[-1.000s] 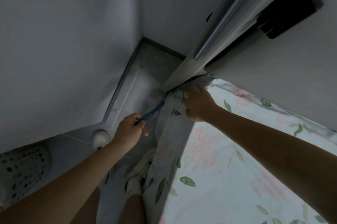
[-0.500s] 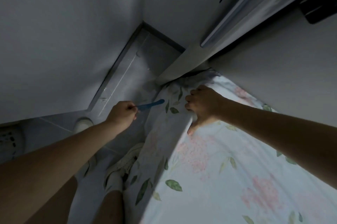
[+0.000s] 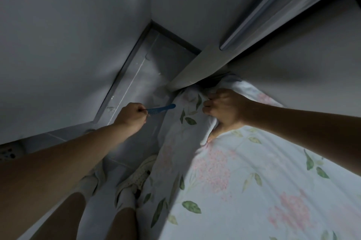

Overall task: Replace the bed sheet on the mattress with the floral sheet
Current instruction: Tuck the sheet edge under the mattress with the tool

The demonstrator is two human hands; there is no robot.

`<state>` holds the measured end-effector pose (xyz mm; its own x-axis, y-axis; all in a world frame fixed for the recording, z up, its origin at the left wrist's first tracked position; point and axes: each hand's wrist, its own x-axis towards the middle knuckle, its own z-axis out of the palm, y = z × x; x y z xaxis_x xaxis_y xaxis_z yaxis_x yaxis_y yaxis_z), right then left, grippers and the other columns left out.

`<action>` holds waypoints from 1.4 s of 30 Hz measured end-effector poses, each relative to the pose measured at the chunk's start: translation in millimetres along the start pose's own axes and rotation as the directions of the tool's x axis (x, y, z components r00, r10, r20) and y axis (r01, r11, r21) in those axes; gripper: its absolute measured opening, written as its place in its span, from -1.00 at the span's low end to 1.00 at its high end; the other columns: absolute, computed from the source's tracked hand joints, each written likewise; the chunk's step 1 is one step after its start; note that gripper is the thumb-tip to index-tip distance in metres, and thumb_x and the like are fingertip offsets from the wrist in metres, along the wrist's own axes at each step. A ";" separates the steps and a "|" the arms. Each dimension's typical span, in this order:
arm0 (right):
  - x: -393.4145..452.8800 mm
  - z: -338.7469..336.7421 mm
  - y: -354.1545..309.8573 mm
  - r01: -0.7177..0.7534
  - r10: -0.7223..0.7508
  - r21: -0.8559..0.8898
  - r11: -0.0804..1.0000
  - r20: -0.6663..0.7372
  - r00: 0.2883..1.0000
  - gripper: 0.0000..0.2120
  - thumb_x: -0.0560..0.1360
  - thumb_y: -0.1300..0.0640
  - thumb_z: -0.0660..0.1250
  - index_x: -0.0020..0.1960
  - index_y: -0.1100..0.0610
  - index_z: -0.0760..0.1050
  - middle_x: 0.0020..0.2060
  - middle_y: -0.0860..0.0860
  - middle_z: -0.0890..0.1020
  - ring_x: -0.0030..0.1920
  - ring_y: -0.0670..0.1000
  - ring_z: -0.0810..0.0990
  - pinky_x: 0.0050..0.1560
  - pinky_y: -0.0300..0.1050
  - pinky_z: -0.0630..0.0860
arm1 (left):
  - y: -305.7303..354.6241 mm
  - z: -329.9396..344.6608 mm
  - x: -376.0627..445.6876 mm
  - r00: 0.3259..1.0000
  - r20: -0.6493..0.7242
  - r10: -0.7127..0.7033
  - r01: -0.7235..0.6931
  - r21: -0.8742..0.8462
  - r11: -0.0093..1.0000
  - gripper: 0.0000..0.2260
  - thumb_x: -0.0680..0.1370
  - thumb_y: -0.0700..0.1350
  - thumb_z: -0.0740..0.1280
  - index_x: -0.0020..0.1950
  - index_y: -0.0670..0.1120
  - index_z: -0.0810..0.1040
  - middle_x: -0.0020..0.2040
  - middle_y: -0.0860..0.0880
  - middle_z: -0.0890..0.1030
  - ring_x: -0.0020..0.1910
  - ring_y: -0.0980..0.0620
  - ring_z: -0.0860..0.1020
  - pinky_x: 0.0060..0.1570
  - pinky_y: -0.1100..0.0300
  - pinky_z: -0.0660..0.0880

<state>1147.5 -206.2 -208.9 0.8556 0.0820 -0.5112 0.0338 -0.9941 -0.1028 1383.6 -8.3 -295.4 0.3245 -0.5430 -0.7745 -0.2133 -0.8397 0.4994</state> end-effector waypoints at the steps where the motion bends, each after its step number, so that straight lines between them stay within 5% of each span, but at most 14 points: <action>1: 0.2 -0.3 -1.6 -0.014 0.015 0.020 1.000 -0.017 1.000 -0.14 0.26 -0.70 0.12 -0.16 0.09 0.62 -0.28 -0.03 0.63 -0.16 0.14 0.61 -0.03 -0.02 0.53 | -1.1 -1.0 3.4 1.000 0.007 -0.005 0.005 -0.001 1.000 -0.77 0.66 -0.18 0.28 -0.16 -0.06 0.63 -0.29 -0.05 0.65 -0.36 0.02 0.55 -0.36 0.17 0.38; 9: -18.3 -20.0 -9.6 -0.133 0.148 0.164 0.977 -0.082 0.986 -0.23 0.18 -0.71 0.25 -0.22 0.01 0.58 -0.28 -0.09 0.61 -0.12 0.08 0.61 -0.02 -0.02 0.47 | 8.5 16.7 31.5 0.987 0.067 0.148 -0.154 0.095 0.984 -0.80 0.70 -0.08 0.24 -0.05 -0.08 0.60 -0.20 -0.11 0.63 -0.17 -0.14 0.61 -0.16 -0.02 0.54; 14: -27.9 -28.4 -12.6 -0.131 0.144 0.148 0.980 -0.080 0.986 -0.29 0.23 -0.69 0.26 -0.28 -0.02 0.46 -0.31 -0.10 0.54 -0.16 0.06 0.55 -0.11 -0.01 0.36 | 19.7 56.4 55.8 0.964 0.150 0.221 -0.237 0.096 0.967 -0.76 0.72 -0.10 0.21 -0.09 -0.13 0.55 -0.16 -0.10 0.59 -0.13 -0.11 0.56 -0.12 0.05 0.47; 17: -29.3 -27.0 -13.3 -0.141 0.147 0.136 0.981 -0.041 0.988 -0.29 0.27 -0.69 0.23 -0.28 0.00 0.44 -0.31 -0.10 0.51 -0.18 0.05 0.51 -0.10 0.03 0.38 | 25.5 83.1 70.8 0.946 0.182 0.269 -0.283 0.057 0.957 -0.70 0.72 -0.11 0.20 -0.21 0.03 0.48 -0.22 0.01 0.54 -0.16 -0.04 0.55 -0.27 0.15 0.38; 22: -30.5 -26.4 -13.0 -0.149 0.155 0.147 0.978 -0.033 0.987 -0.30 0.29 -0.68 0.25 -0.29 0.00 0.43 -0.33 -0.09 0.49 -0.19 0.04 0.47 -0.10 0.03 0.37 | 53.5 119.3 104.3 0.903 0.249 0.350 -0.367 0.022 0.930 -0.78 0.71 0.00 0.25 0.18 -0.04 0.65 0.12 -0.08 0.65 0.05 -0.08 0.59 -0.07 0.16 0.42; 27: -29.0 -21.8 -14.3 -0.157 0.164 0.166 0.974 -0.031 0.986 -0.33 0.30 -0.65 0.28 -0.29 0.00 0.41 -0.33 -0.08 0.48 -0.19 0.05 0.48 -0.11 0.04 0.36 | 84.2 160.4 128.5 0.850 0.416 0.324 -0.385 0.071 0.920 -0.64 0.75 -0.12 0.16 0.53 -0.18 0.41 0.46 -0.16 0.47 0.41 -0.12 0.46 0.34 0.18 0.35; 28: -28.5 -22.4 -14.0 -0.156 0.161 0.166 0.974 -0.022 0.987 -0.32 0.30 -0.65 0.27 -0.28 0.00 0.42 -0.33 -0.08 0.48 -0.19 0.06 0.48 -0.11 0.05 0.37 | 83.0 161.4 132.8 0.826 0.432 0.361 -0.431 0.073 0.899 -0.63 0.76 -0.12 0.12 0.55 -0.20 0.37 0.44 -0.17 0.47 0.37 -0.11 0.48 0.30 0.25 0.37; 31: -27.2 -24.6 -13.7 -0.162 0.163 0.154 0.975 0.006 0.987 -0.32 0.31 -0.66 0.25 -0.28 0.00 0.44 -0.32 -0.07 0.49 -0.18 0.05 0.48 -0.09 0.05 0.37 | 73.4 134.0 129.0 0.807 0.337 0.486 -0.538 0.080 0.839 -0.70 0.74 -0.12 0.22 0.40 -0.19 0.55 0.09 -0.04 0.59 -0.14 0.11 0.54 -0.24 0.47 0.45; 34: -24.8 -27.0 -13.8 -0.162 0.162 0.146 0.976 0.017 0.987 -0.32 0.29 -0.67 0.26 -0.28 -0.01 0.44 -0.33 -0.09 0.49 -0.18 0.03 0.46 -0.10 0.03 0.36 | 42.1 105.9 118.7 0.838 0.237 0.491 -0.484 -0.090 0.870 -0.82 0.68 -0.15 0.33 0.12 -0.19 0.70 0.00 -0.07 0.70 -0.08 0.03 0.63 -0.08 0.21 0.52; 38: -23.6 -30.6 -14.5 -0.170 0.168 0.140 0.975 0.027 0.985 -0.32 0.26 -0.67 0.26 -0.29 -0.01 0.44 -0.35 -0.11 0.48 -0.19 0.03 0.47 -0.11 0.03 0.37 | -10.9 70.3 99.9 0.898 0.147 0.415 -0.390 -0.173 0.904 -0.86 0.66 -0.23 0.33 -0.01 -0.11 0.67 -0.20 0.13 0.61 -0.26 0.37 0.53 -0.21 0.46 0.39; 42: -23.7 -31.2 -14.6 -0.174 0.174 0.150 0.973 0.015 0.985 -0.33 0.27 -0.66 0.28 -0.29 -0.02 0.42 -0.35 -0.11 0.46 -0.20 0.04 0.46 -0.10 0.02 0.35 | -43.6 70.5 80.4 0.882 0.246 0.403 -0.390 -0.101 0.915 -0.86 0.65 -0.21 0.34 -0.04 -0.14 0.68 -0.21 0.01 0.65 -0.24 0.19 0.56 -0.17 0.24 0.44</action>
<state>1142.9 -195.9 -168.7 0.8406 -0.0914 -0.5338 -0.1936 -0.9712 -0.1387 1354.0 -15.0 -406.8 -0.0261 -0.8162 -0.5771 -0.2292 -0.5570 0.7982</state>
